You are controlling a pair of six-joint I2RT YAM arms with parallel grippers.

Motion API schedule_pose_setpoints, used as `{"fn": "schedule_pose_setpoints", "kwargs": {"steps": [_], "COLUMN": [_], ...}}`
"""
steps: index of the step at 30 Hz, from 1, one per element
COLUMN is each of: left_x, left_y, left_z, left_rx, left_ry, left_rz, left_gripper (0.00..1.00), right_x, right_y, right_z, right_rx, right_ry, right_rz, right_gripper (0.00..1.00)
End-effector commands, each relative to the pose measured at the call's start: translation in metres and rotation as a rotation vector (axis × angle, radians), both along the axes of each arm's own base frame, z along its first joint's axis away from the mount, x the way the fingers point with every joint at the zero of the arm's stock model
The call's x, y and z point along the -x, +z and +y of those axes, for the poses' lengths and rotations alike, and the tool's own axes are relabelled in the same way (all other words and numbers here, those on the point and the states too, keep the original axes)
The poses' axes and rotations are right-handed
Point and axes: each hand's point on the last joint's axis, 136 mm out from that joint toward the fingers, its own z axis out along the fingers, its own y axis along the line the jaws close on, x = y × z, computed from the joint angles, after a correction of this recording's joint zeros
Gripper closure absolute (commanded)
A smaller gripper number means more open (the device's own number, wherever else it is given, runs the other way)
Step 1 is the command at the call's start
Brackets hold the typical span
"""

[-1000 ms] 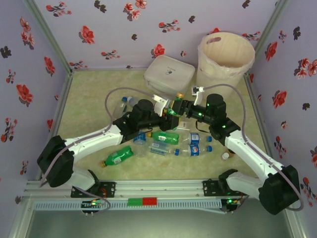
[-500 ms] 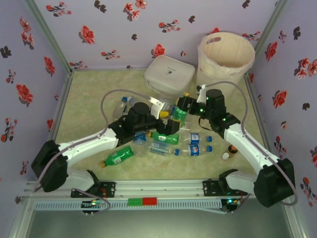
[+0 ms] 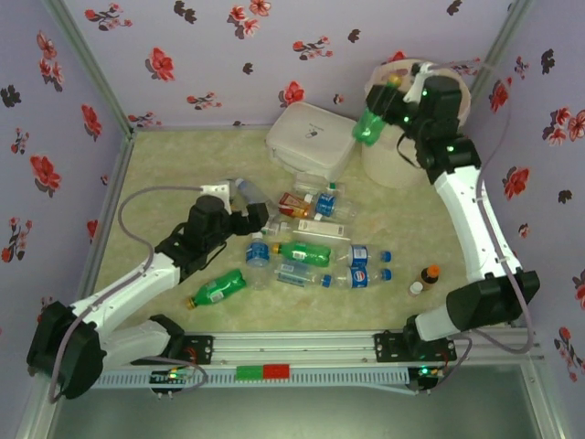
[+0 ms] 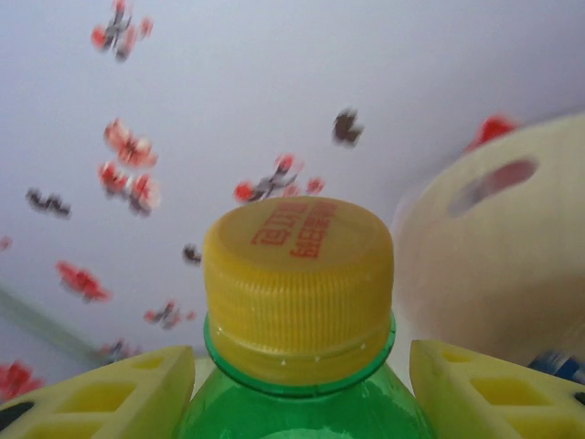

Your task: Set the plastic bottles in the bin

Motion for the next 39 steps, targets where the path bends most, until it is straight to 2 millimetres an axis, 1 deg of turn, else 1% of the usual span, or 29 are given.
{"fn": "schedule_pose_setpoints", "kwargs": {"steps": [1,4,6,8,11,13,15,18,22,24,25,26,27,29,32,33,36,39], "left_x": [0.002,0.004,0.004,0.004,0.003,0.003,0.002,0.003,0.003,0.004,0.004,0.004,0.004,0.005,0.004,0.003,0.002,0.003], "left_y": [-0.006,-0.012,-0.012,-0.012,-0.007,-0.004,-0.001,0.001,0.003,0.004,0.004,0.005,0.006,0.005,0.006,0.007,0.008,0.01], "left_z": [0.01,0.01,0.009,0.008,0.006,0.004,0.005,0.005,0.005,0.005,0.005,0.006,0.006,0.006,0.006,0.006,0.006,0.01], "left_rx": [-0.009,-0.013,-0.002,0.007,0.021,0.026,0.022,0.02,0.016,0.014,0.013,0.015,0.023,0.031,0.04,0.043,0.041,0.043], "left_ry": [0.037,0.037,0.036,0.036,0.035,0.027,0.027,0.025,0.025,0.024,0.025,0.026,0.029,0.032,0.043,0.046,0.057,0.09], "left_rz": [0.021,0.047,0.05,0.05,0.043,0.039,0.039,0.04,0.043,0.047,0.046,0.047,0.047,0.049,0.053,0.057,0.083,0.115], "left_gripper": [0.0,0.0,0.0,0.0,0.0,0.0,0.01,0.01,0.0,0.01,0.0,0.01,0.01,0.0,0.0,0.0,0.01,0.0], "right_x": [-0.022,-0.035,-0.044,-0.053,-0.069,-0.079,-0.087,-0.091,-0.097,-0.101,-0.103,-0.103,-0.103,-0.102,-0.094,-0.087,-0.065,-0.04], "right_y": [0.021,0.029,0.028,0.026,0.015,0.003,-0.014,-0.043,-0.075,-0.089,-0.093,-0.096,-0.095,-0.087,-0.065,-0.056,-0.037,-0.026], "right_z": [-0.039,-0.064,-0.076,-0.083,-0.089,-0.091,-0.089,-0.09,-0.09,-0.088,-0.089,-0.089,-0.09,-0.09,-0.089,-0.09,-0.093,-0.089], "right_rx": [0.023,0.054,0.086,0.118,0.174,0.209,0.237,0.254,0.262,0.27,0.273,0.274,0.272,0.27,0.281,0.282,0.283,0.273], "right_ry": [-0.183,-0.308,-0.372,-0.418,-0.458,-0.466,-0.455,-0.455,-0.439,-0.426,-0.428,-0.429,-0.429,-0.425,-0.414,-0.421,-0.426,-0.386], "right_rz": [-0.09,-0.151,-0.178,-0.2,-0.207,-0.178,-0.134,-0.081,-0.015,0.021,0.035,0.048,0.053,0.055,0.042,0.033,0.013,0.005], "right_gripper": [0.63,0.64,0.64,0.65,0.64,0.63,0.62,0.59,0.54,0.49,0.45,0.39,0.3,0.16,0.02,0.0,0.0,0.0]}}
